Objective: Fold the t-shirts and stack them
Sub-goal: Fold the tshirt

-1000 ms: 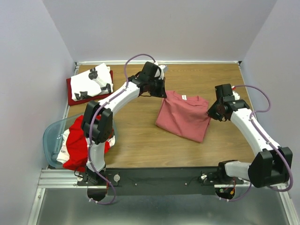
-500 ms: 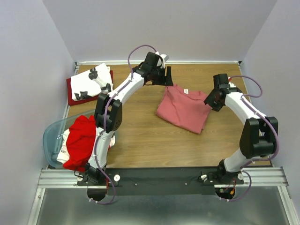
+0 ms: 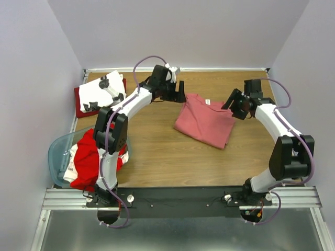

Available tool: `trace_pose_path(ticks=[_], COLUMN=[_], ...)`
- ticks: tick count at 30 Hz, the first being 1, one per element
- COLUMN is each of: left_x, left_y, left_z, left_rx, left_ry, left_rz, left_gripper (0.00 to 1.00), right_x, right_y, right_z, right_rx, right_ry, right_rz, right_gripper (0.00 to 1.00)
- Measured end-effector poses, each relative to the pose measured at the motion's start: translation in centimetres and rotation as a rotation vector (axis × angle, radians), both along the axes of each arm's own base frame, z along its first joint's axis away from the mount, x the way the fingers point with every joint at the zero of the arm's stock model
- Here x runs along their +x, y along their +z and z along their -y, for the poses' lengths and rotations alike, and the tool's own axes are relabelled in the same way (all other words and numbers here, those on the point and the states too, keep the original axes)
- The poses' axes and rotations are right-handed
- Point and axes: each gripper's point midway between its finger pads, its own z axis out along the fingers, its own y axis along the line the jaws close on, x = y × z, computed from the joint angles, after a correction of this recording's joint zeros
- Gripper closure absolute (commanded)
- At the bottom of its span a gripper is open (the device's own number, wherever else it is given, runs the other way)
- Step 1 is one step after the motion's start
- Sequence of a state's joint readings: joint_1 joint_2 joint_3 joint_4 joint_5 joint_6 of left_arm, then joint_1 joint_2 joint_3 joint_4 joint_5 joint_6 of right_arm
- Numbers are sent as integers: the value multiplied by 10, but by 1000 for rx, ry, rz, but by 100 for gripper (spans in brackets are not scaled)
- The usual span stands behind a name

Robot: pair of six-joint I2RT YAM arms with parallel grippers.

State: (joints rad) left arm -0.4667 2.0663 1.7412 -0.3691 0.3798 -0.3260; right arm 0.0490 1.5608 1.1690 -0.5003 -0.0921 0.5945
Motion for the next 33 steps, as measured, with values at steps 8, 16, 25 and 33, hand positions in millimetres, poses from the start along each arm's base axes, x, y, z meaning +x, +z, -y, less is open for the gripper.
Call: trace_pose_path(ticks=[8, 16, 25, 33], left_x=[-31, -31, -37, -33], left_y=[-48, -55, -58, -63], left_z=[-8, -8, -3, 8], left_rx=[23, 25, -11, -50], left_ry=[-54, -68, -103, -125], left_rz=[-75, -58, -58, -53], left_gripper=[10, 10, 9, 8], right_x=[-53, -65, -72, -71], right_y=[-50, -57, -67, -88], right_z=[-18, -18, -18, -18], right_rx=[81, 94, 96, 94], right_ry=[86, 65, 62, 61], right_rz=[-129, -140, -161, -212], right_gripper=[28, 28, 28, 29])
